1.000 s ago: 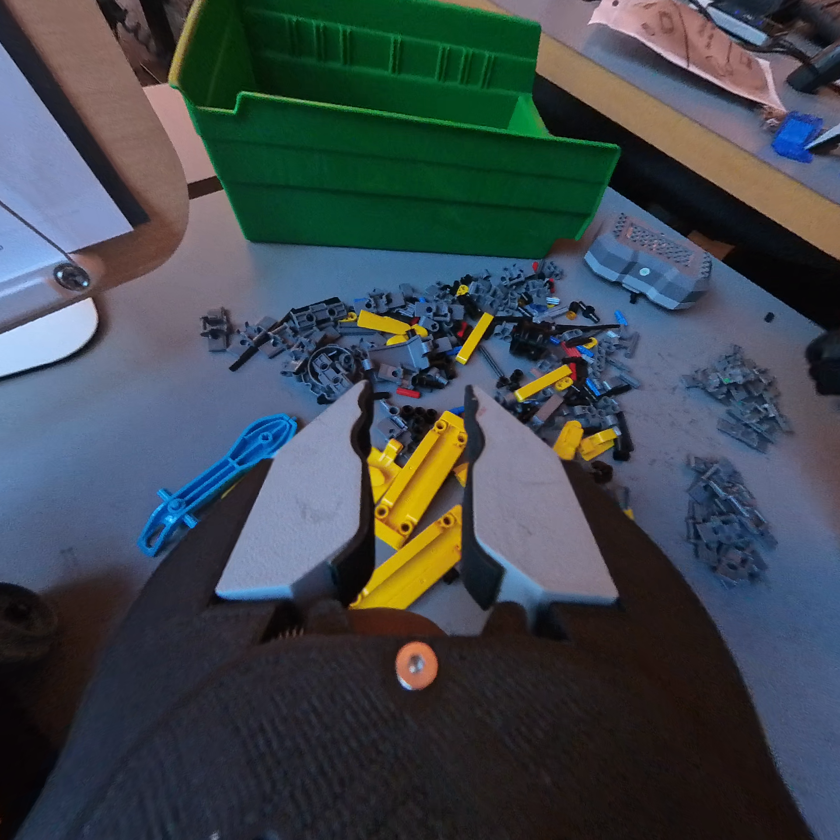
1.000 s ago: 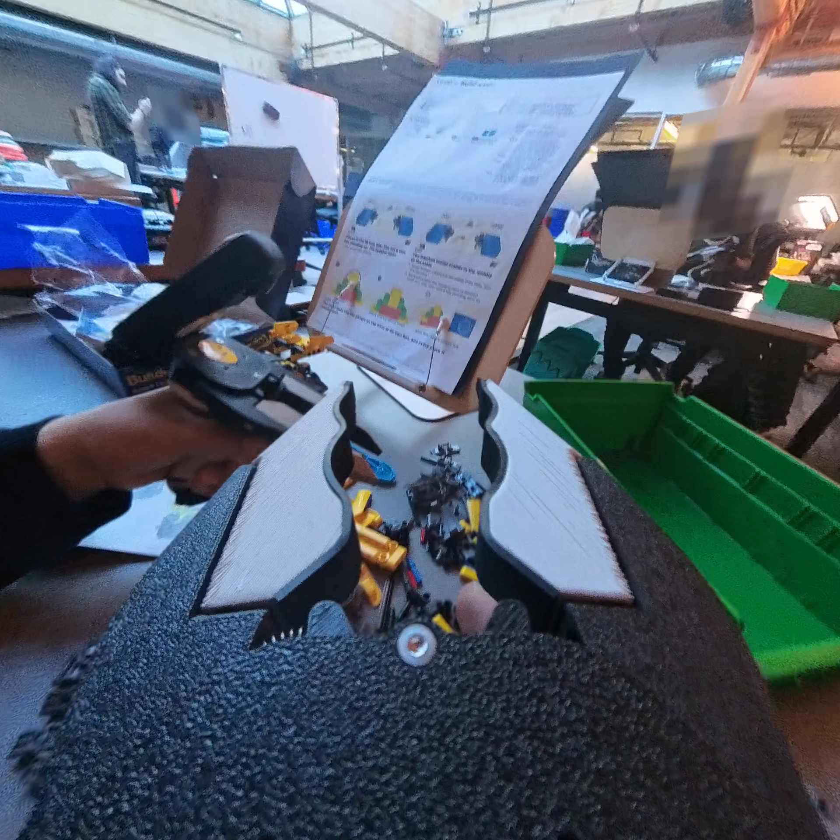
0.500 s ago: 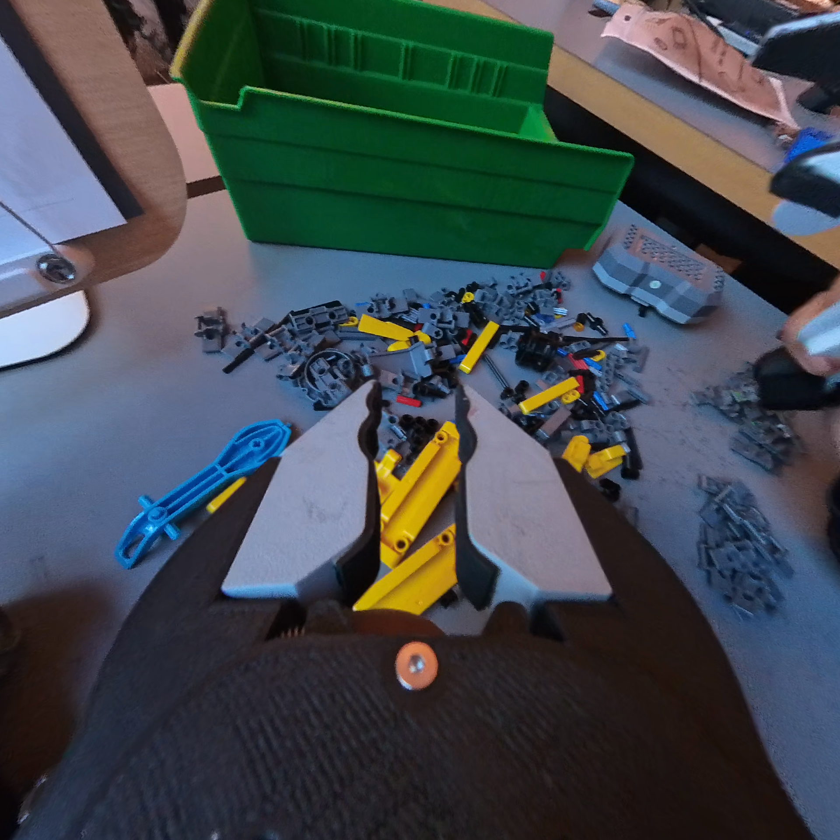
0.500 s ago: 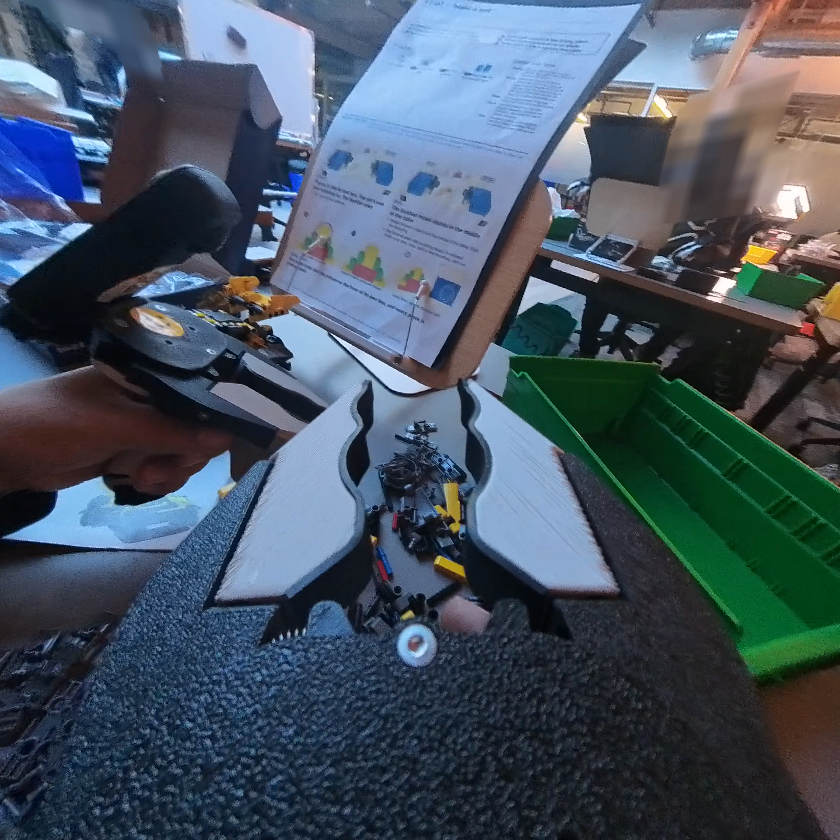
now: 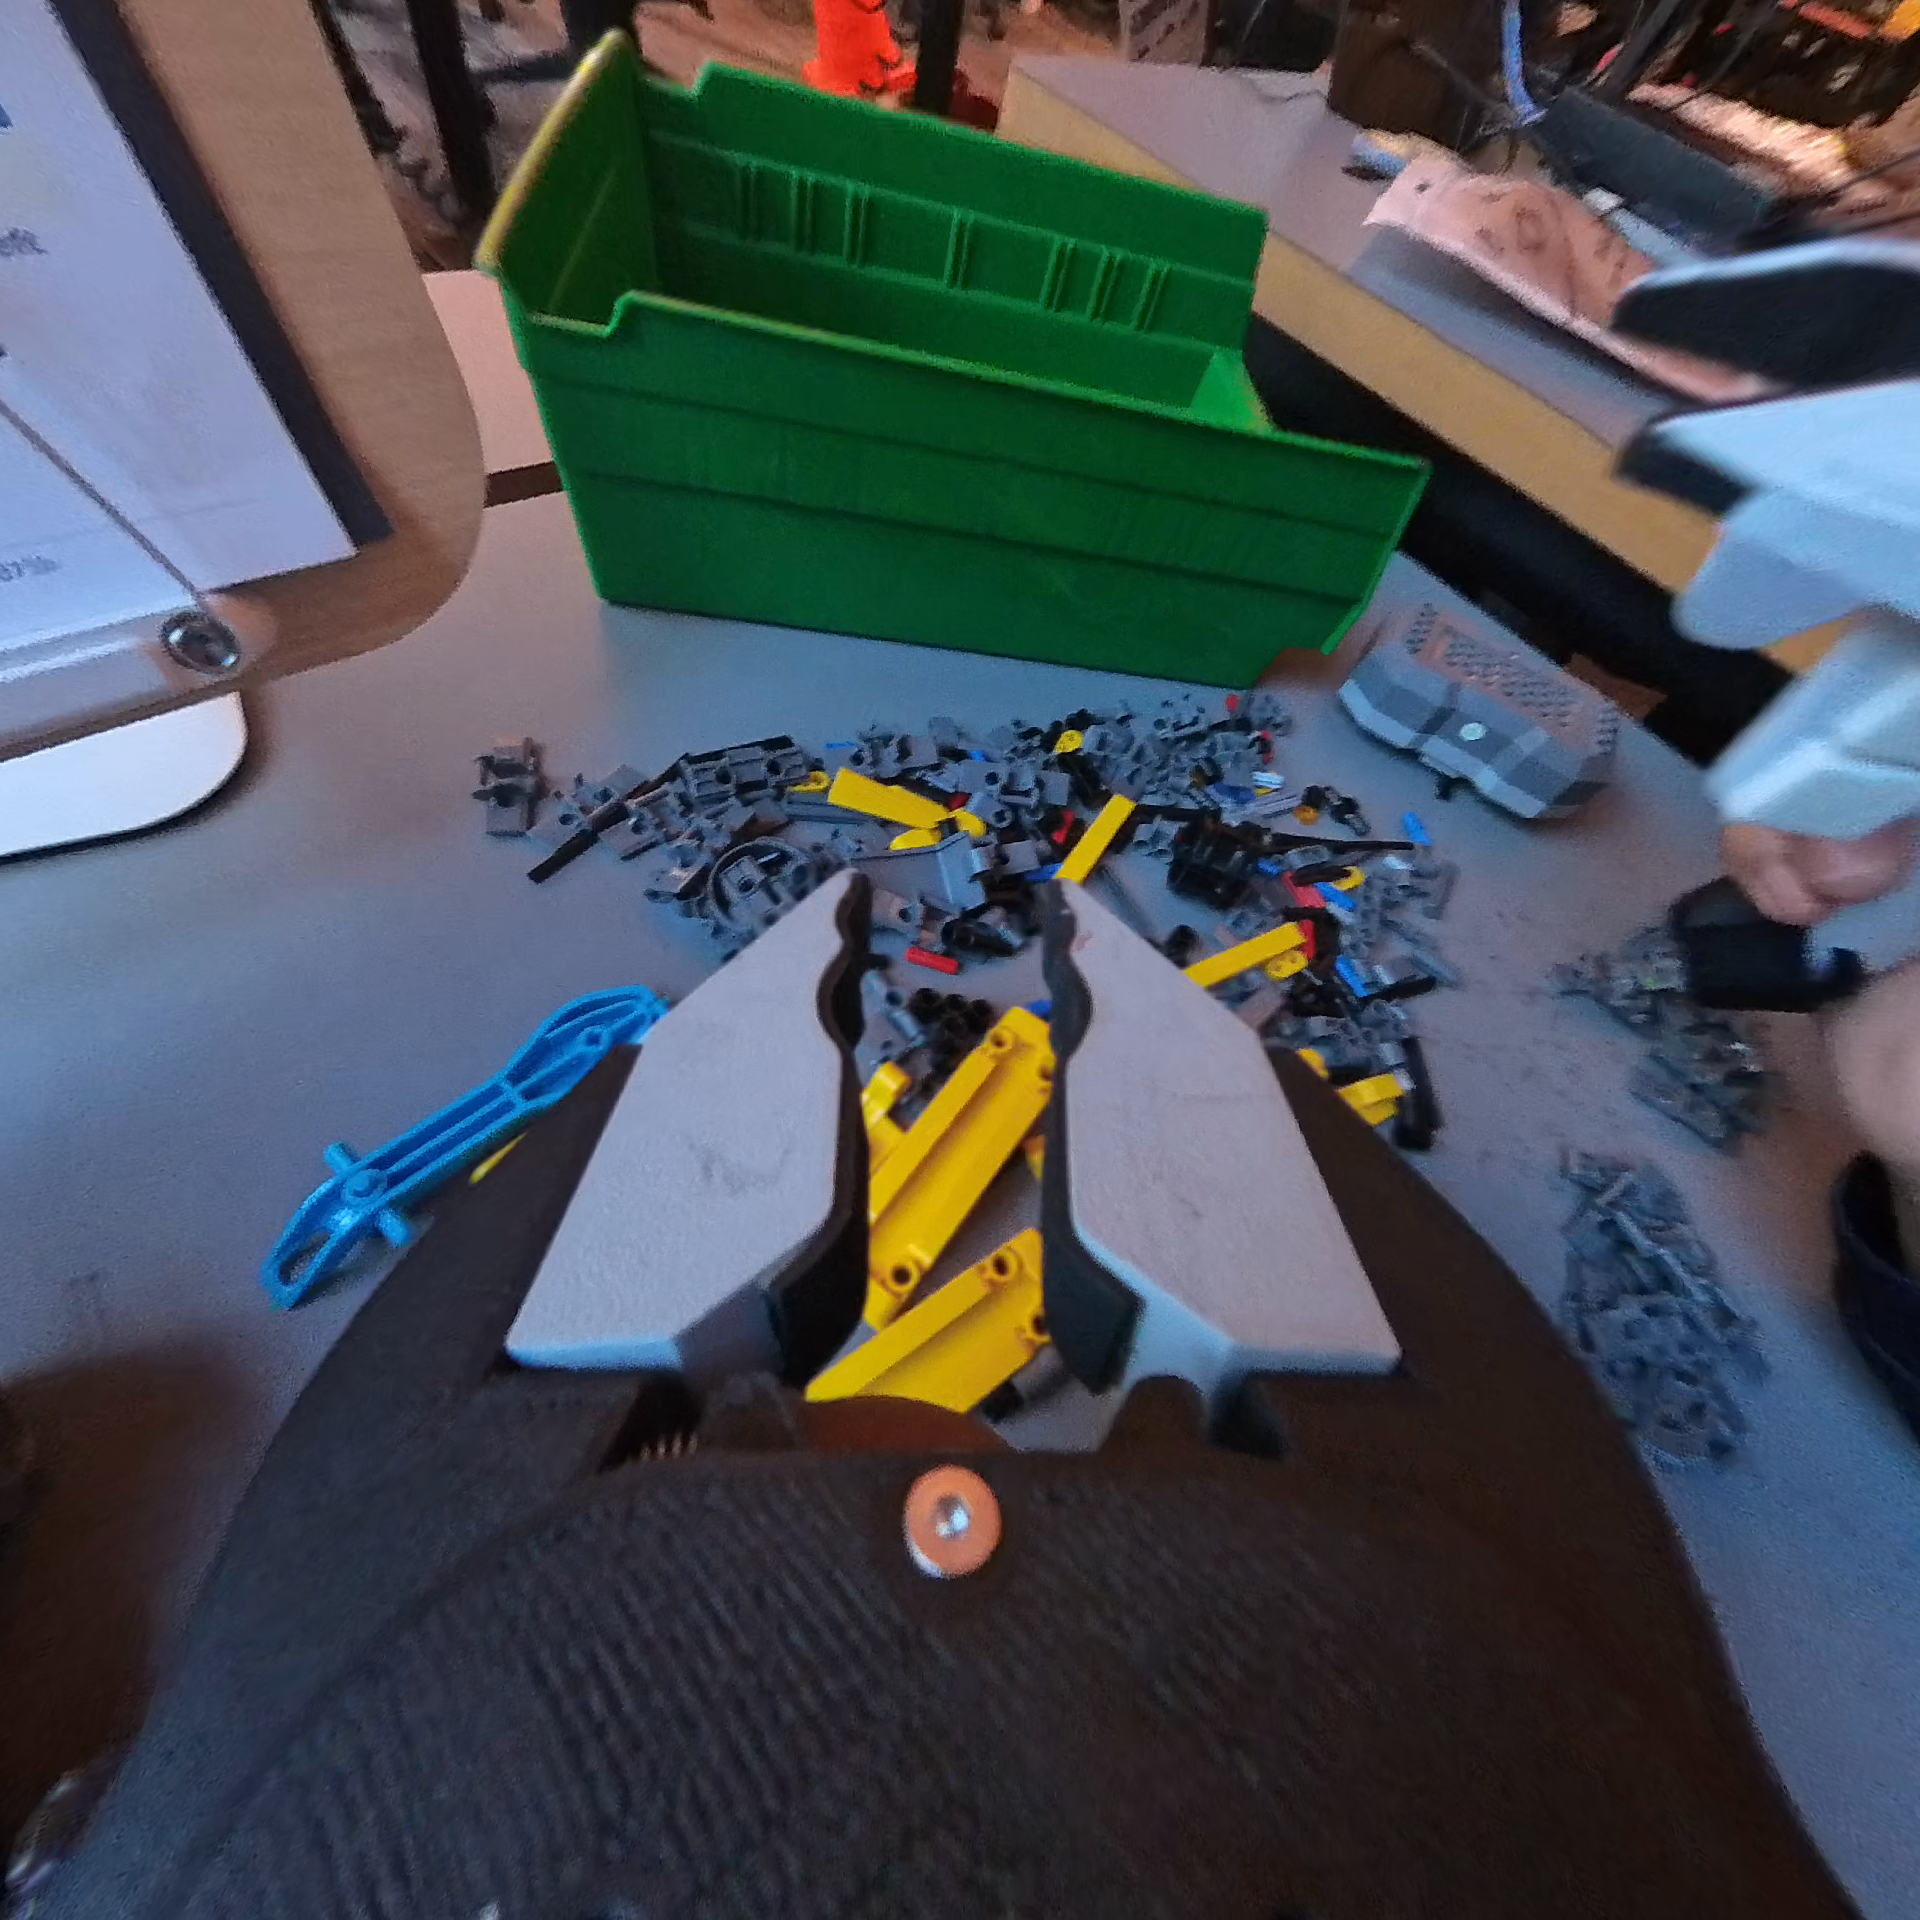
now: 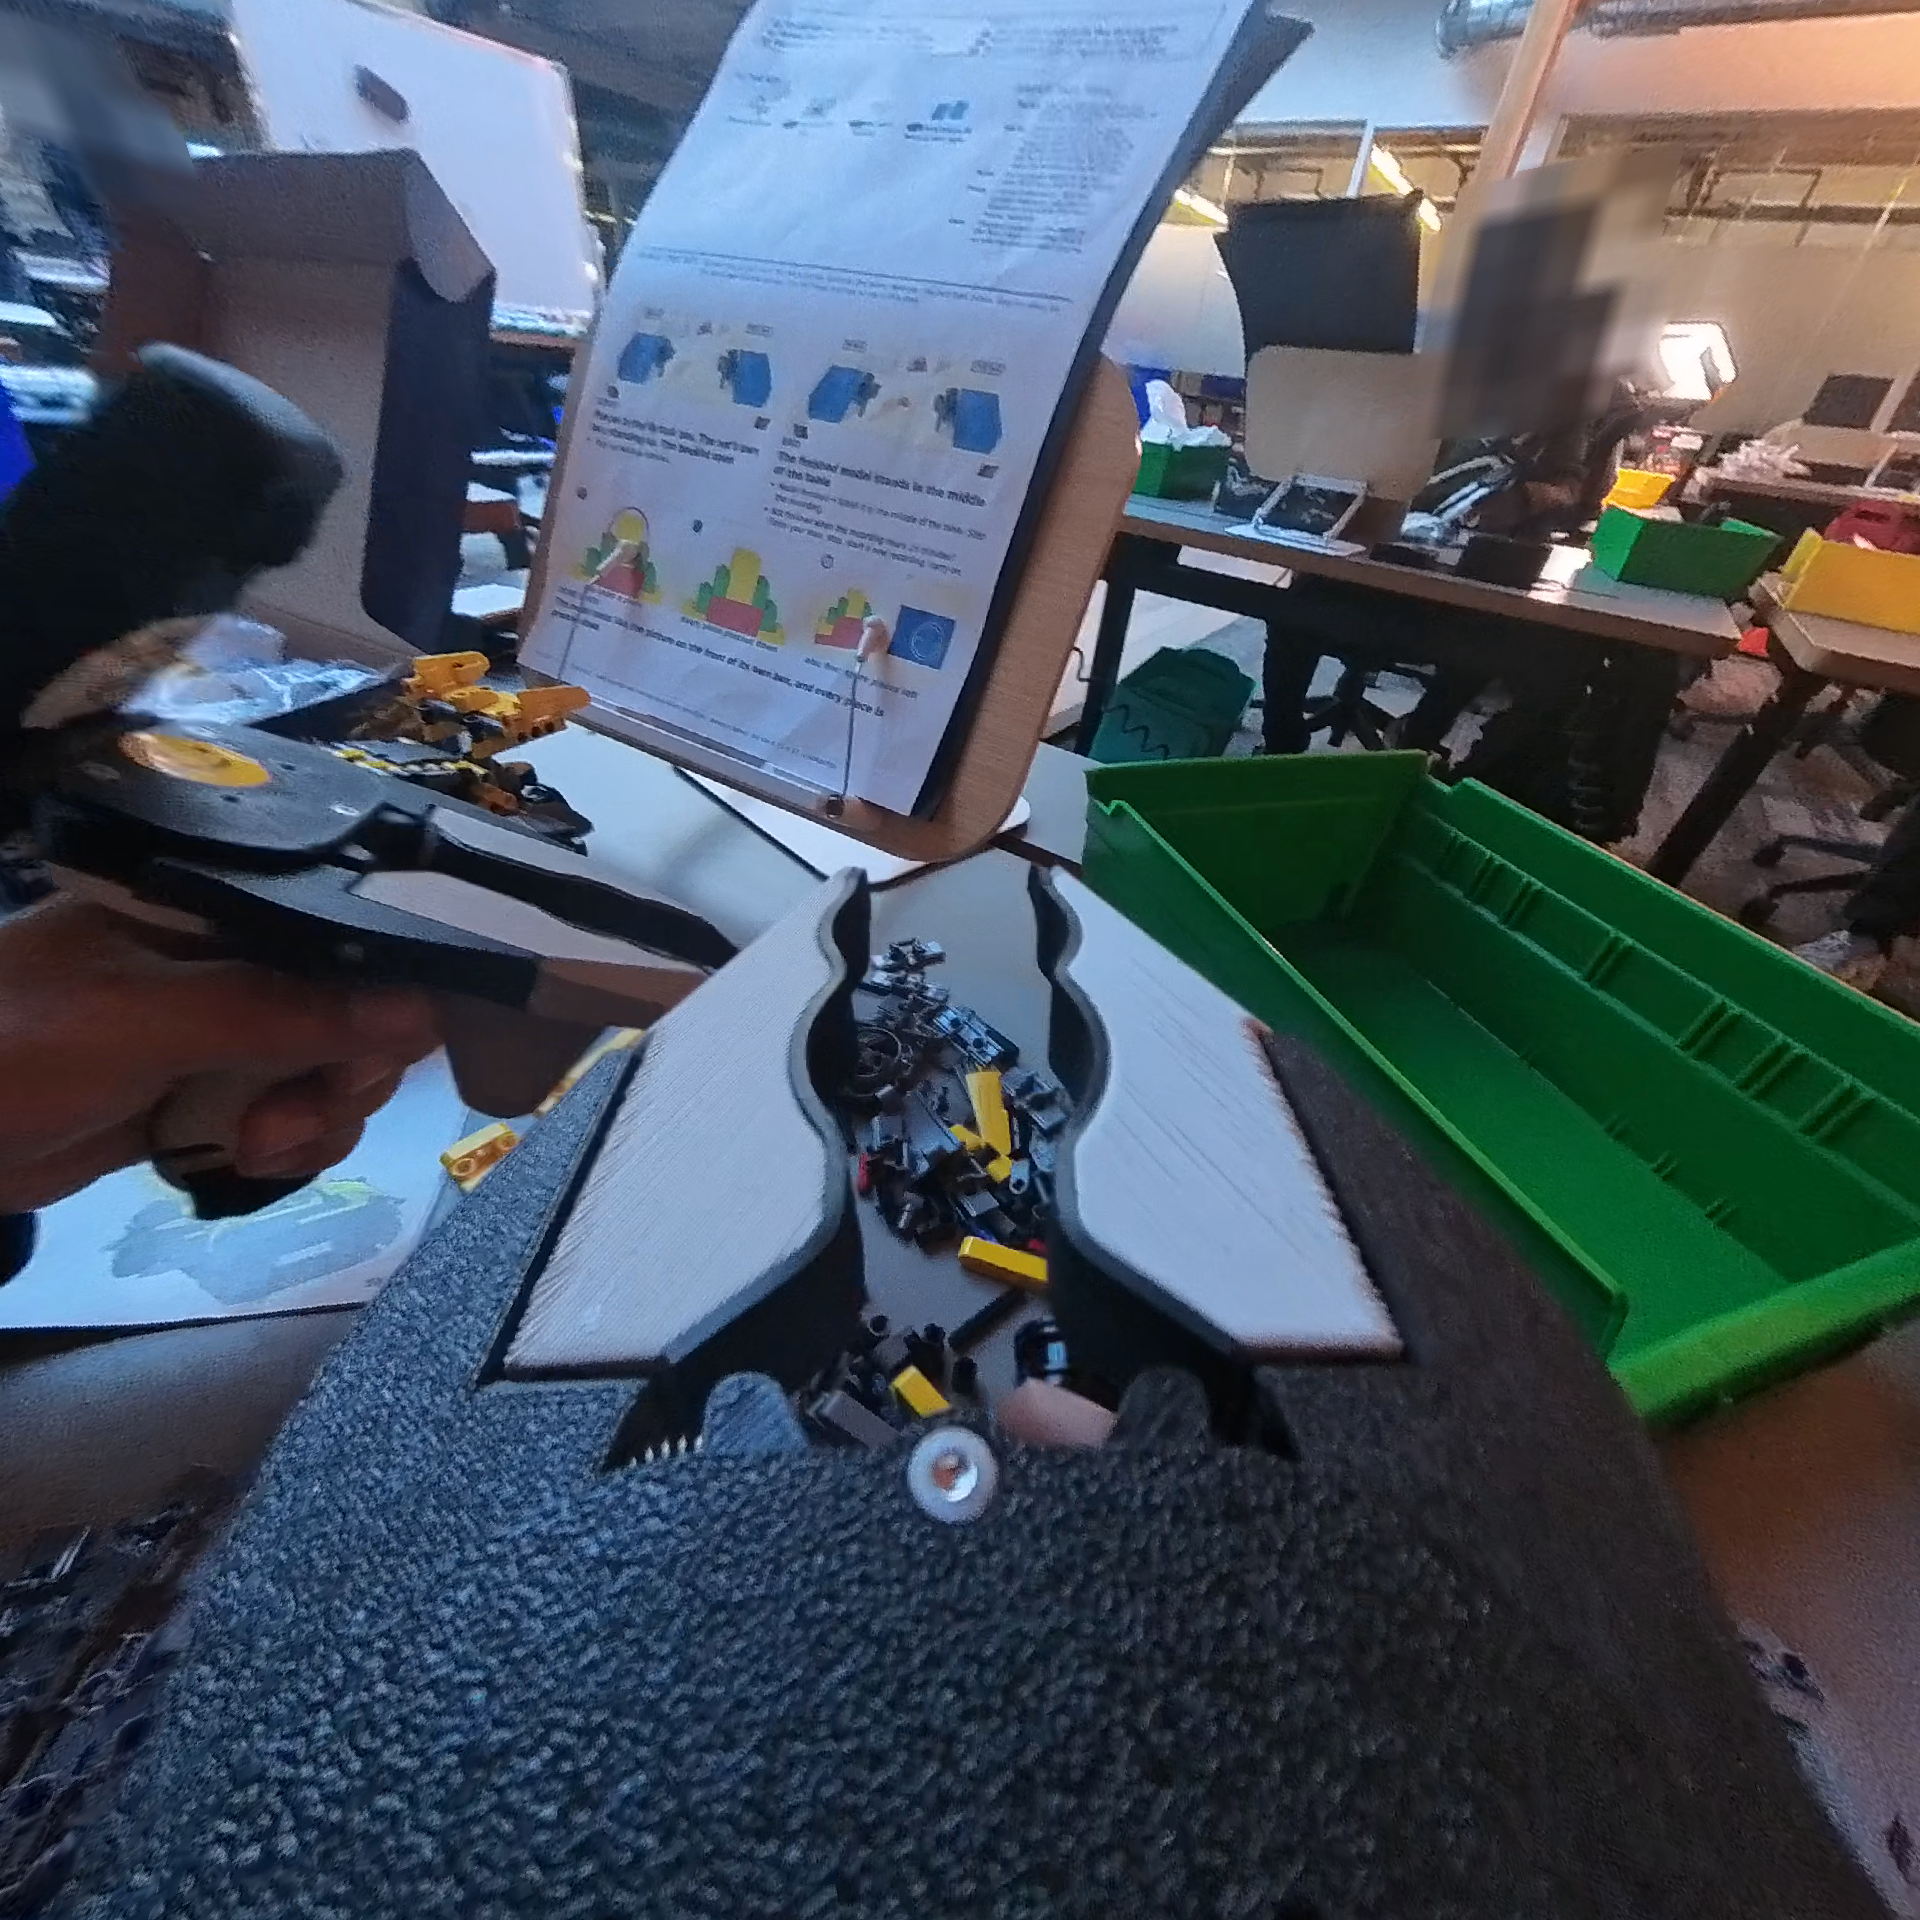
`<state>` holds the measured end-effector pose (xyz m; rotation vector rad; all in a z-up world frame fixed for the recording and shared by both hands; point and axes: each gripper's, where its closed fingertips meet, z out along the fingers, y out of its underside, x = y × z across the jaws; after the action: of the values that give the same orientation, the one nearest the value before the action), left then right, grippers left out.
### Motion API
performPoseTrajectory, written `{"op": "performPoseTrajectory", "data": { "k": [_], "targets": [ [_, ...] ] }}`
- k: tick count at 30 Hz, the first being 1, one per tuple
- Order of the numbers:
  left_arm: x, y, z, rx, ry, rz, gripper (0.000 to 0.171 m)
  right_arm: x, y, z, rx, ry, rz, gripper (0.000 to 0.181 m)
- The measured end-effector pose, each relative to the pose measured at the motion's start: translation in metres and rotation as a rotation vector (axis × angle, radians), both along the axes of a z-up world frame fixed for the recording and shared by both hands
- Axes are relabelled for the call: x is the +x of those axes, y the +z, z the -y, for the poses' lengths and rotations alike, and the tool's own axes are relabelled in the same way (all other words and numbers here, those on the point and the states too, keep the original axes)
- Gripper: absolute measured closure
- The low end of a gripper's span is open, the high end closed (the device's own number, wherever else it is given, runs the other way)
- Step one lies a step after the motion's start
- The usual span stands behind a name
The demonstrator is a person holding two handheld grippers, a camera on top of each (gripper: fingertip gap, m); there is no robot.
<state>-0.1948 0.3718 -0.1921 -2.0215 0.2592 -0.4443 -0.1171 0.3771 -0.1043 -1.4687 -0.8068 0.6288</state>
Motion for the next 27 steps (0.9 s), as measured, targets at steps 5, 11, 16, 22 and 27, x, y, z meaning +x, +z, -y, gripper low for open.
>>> {"op": "performPoseTrajectory", "data": {
  "k": [5,11,16,22,27],
  "targets": [
    [0.006,0.017,-0.004,-0.002,-0.058,-0.023,0.144,0.009,-0.015,-0.014,-0.028,-0.085,0.066,0.140],
    [0.011,0.098,-0.026,0.151,-0.101,-0.174,0.154,0.006,-0.018,-0.011,-0.066,-0.068,0.077,0.142],
    [0.015,0.099,-0.047,0.114,-0.162,-0.361,0.155,0.012,-0.016,-0.014,-0.049,-0.102,0.084,0.145],
    [0.014,0.040,-0.069,0.023,-0.203,-0.430,0.160,0.012,-0.014,-0.013,-0.051,-0.092,0.070,0.146],
    [0.006,-0.002,-0.074,-0.119,-0.231,-0.413,0.158,0.010,-0.009,-0.009,-0.028,-0.088,0.058,0.146]
  ]
}}
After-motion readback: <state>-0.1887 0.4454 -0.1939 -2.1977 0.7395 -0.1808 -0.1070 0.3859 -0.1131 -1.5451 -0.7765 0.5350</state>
